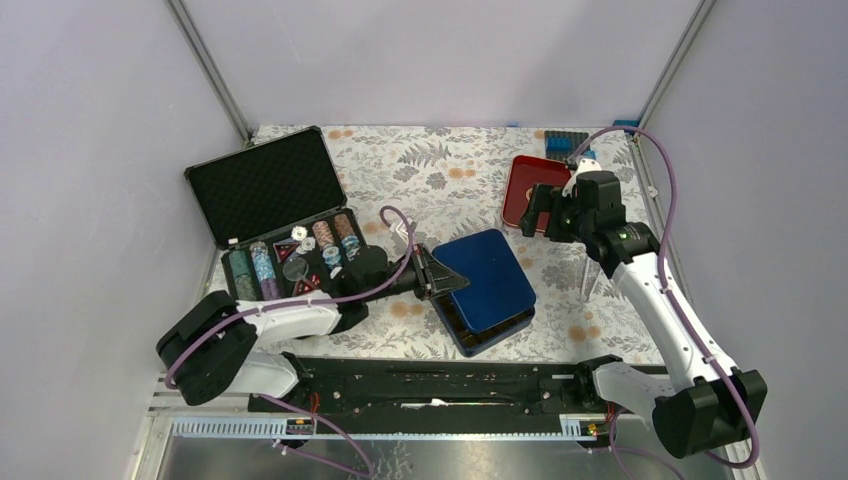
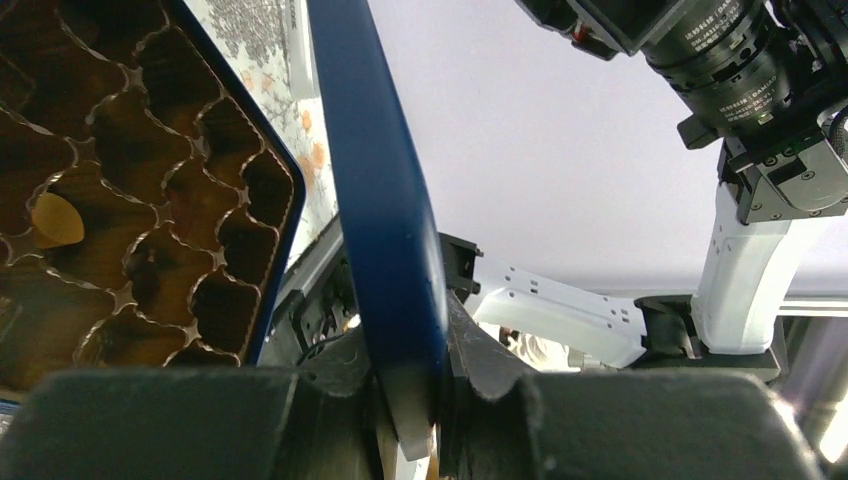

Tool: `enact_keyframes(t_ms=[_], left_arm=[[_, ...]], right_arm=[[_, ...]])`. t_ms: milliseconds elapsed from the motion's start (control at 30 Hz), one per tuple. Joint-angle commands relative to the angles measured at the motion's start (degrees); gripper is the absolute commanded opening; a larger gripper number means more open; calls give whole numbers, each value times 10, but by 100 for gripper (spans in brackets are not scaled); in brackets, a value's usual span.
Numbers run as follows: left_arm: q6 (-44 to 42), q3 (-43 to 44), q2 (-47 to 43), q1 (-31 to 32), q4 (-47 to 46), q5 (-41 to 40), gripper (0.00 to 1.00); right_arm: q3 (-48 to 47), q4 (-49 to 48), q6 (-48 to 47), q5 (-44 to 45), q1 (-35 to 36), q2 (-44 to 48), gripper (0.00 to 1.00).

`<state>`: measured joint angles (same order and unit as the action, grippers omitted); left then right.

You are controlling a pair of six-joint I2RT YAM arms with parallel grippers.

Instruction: Pack the chocolate

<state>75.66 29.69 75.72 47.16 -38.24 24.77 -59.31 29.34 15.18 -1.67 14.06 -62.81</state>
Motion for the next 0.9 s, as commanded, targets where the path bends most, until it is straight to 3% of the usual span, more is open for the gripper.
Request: enact_keyframes(t_ms=[0,167,333,567,767,867], left_arm=[[13,-37,12,22,-175,-97,0],[61,-80,84,32,-328,-116,0],[81,-96,136,45,-384,-123,0],[79,-103,128,61,-315,-155,0],[60,-88,82,68,-185,-175,28],[44,-71,60,72,-101,-183,37]], right_arm=[[7,-74,50,-103,-5,8,100],[30,-83,53,-82,-5,-12,100],[54,-89,55,-72,-5,-18,100],[79,-101,60,-81,-5,0,100],[82,-108,63,-91,-5,-1,100],[82,-113,65,-98,-5,-3,100]])
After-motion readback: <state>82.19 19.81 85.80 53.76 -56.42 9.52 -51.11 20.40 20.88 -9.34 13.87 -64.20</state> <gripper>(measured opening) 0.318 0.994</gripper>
